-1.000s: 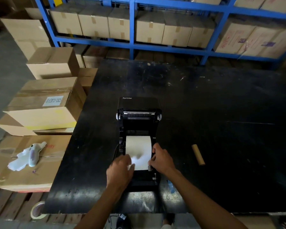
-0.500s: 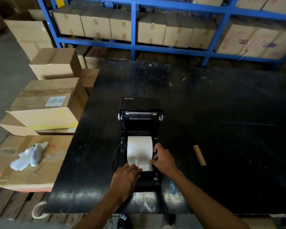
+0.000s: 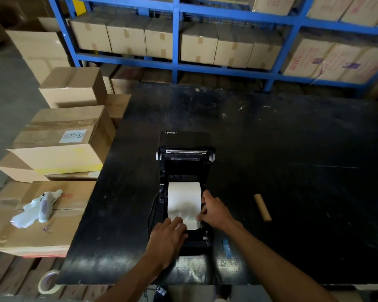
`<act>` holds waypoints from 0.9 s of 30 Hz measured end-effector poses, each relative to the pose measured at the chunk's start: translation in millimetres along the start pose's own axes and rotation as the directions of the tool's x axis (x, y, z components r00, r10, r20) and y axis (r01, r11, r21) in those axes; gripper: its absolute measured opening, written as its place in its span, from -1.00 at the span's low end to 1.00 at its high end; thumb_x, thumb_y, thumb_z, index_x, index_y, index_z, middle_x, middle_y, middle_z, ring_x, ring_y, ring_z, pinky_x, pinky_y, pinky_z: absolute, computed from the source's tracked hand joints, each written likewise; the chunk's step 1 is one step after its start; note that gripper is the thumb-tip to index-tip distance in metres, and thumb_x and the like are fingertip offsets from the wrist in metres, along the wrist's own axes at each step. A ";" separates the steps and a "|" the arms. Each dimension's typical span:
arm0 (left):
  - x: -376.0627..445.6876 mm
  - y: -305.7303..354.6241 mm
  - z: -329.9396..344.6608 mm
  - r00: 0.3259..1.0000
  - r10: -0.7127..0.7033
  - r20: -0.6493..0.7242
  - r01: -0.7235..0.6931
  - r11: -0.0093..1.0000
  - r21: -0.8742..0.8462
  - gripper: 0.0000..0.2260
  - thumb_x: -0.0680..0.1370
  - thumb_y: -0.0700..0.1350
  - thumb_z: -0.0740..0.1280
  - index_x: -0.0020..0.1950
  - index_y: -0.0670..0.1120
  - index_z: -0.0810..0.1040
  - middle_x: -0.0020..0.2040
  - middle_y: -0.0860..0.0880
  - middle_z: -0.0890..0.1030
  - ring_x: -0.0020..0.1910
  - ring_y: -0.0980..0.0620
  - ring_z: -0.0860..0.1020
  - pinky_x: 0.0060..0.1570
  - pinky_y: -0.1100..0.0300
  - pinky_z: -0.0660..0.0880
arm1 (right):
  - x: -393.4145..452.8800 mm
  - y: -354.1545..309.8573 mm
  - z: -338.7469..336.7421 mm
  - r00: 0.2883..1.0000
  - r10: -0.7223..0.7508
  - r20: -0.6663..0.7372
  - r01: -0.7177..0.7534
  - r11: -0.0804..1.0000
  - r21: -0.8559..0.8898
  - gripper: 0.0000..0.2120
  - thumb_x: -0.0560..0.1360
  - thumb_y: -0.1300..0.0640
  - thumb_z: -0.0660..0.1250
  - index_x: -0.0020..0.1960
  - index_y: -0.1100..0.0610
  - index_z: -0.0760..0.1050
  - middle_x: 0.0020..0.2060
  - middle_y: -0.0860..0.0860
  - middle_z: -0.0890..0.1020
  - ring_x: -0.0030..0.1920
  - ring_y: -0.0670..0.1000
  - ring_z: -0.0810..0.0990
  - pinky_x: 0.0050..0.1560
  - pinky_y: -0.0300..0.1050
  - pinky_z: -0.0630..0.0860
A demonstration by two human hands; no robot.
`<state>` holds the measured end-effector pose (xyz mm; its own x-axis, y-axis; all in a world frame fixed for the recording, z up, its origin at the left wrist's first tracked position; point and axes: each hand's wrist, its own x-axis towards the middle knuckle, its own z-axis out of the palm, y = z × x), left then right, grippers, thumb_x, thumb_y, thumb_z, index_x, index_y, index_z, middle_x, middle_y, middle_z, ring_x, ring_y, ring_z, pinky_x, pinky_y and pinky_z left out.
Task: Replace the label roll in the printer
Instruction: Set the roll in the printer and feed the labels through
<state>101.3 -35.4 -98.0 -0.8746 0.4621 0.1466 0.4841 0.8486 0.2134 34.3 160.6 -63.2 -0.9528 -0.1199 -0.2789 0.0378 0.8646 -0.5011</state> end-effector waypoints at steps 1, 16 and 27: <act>-1.0 1.9 1.2 1.000 -0.001 0.002 0.001 1.000 0.010 -0.80 0.54 0.10 0.19 0.01 0.08 0.56 0.02 0.11 0.60 -0.16 0.04 0.57 -0.27 0.13 0.49 | 0.7 0.6 -1.6 1.000 -0.003 0.021 0.003 1.000 0.007 -0.46 0.27 0.07 0.55 -0.03 -0.03 0.20 -0.21 -0.04 0.65 -0.16 0.05 0.64 -0.11 0.12 0.60; -11.4 1.1 0.9 0.995 0.054 0.085 -0.059 0.997 0.051 -0.64 0.55 0.17 0.15 0.26 0.13 0.56 0.18 0.07 0.63 -0.04 0.00 0.61 -0.14 0.09 0.56 | -4.3 11.5 2.1 0.998 -0.014 -0.068 0.025 0.985 0.169 -0.55 0.31 0.15 0.52 -0.13 -0.07 0.22 -0.35 -0.04 0.68 -0.29 -0.06 0.63 -0.17 0.07 0.58; -17.2 10.2 3.5 0.999 0.000 0.054 -0.003 0.999 0.049 -0.66 0.52 0.15 0.16 0.19 0.17 0.61 0.12 0.12 0.64 0.04 -0.05 0.56 -0.10 0.04 0.56 | -17.7 3.1 -6.5 0.994 -0.103 -0.026 0.103 0.995 -0.019 -0.60 0.35 0.09 0.46 -0.11 -0.03 0.20 -0.28 -0.08 0.55 -0.27 0.00 0.56 -0.25 0.07 0.53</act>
<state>121.2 -33.8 -101.7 -0.8748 0.4752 0.0945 0.4845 0.8591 0.1651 49.3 168.6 -54.5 -0.9591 -0.1958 -0.2043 -0.0659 0.8567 -0.5116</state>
